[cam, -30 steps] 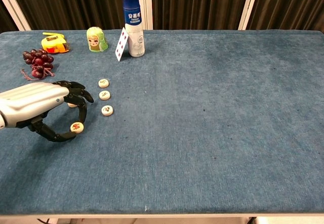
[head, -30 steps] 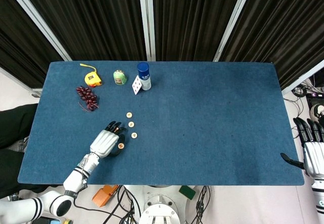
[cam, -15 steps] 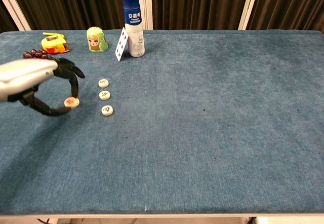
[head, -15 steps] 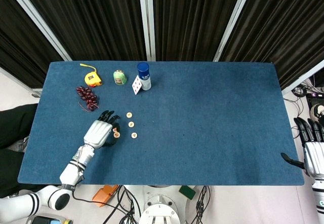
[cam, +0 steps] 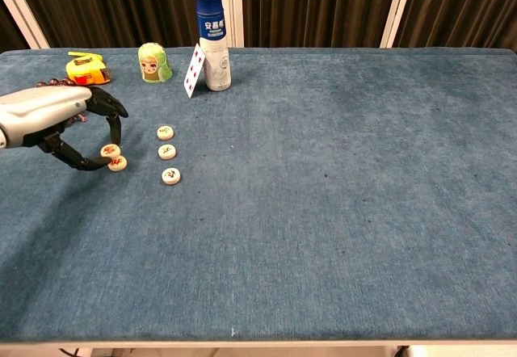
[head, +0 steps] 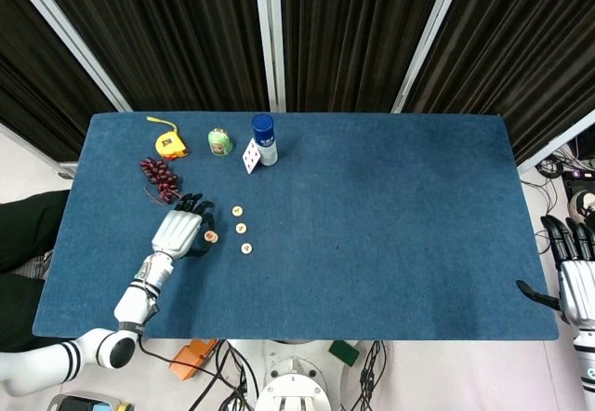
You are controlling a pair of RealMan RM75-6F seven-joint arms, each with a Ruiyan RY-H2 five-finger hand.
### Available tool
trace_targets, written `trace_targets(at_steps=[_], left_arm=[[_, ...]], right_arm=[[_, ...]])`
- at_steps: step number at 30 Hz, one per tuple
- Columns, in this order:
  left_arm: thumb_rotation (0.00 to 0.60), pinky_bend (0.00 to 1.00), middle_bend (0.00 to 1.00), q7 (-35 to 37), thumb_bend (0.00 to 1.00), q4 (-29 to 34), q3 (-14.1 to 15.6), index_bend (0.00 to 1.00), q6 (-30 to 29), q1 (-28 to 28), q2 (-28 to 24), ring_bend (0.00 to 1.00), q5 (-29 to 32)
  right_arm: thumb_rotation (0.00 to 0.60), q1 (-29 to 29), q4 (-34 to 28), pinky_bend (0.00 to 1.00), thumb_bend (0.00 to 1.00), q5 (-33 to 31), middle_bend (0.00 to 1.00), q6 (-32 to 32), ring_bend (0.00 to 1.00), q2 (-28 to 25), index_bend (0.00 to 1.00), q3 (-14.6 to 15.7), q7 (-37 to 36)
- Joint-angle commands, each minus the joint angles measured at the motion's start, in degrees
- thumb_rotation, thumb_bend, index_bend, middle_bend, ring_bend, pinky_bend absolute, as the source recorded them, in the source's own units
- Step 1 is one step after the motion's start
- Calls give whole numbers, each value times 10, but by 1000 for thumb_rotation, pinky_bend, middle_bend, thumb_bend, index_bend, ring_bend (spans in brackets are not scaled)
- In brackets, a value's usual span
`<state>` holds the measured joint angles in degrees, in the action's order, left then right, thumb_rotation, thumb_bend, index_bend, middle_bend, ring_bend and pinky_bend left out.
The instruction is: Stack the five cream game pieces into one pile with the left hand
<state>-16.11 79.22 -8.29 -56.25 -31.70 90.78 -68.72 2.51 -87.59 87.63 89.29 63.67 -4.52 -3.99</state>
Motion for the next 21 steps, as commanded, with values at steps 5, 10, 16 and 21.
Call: trace_targets(at_steps=[5,10,16,21], left_arm=[[600,8,172,-7,357,-14,-1,502,6,-7,8,18,18],[600,8,173,-12,353,-14,2,498,5,-9,7,17,22],[600,8,172,-13,347,-11,6,481,3,-8,7,14,26],[600,8,172,-13,340,-12,8,471,3,-10,8,12,28]], right_arm=[[600,-2,4,91,154,-2,136,0,0,1,5,0,-5],[600,-2,8,91,154,-3,136,0,0,3,5,0,-8],[600,-2,11,91,154,-3,136,-1,0,4,5,0,-11],[600,-3,12,91,154,-4,136,-1,0,5,5,0,-12]])
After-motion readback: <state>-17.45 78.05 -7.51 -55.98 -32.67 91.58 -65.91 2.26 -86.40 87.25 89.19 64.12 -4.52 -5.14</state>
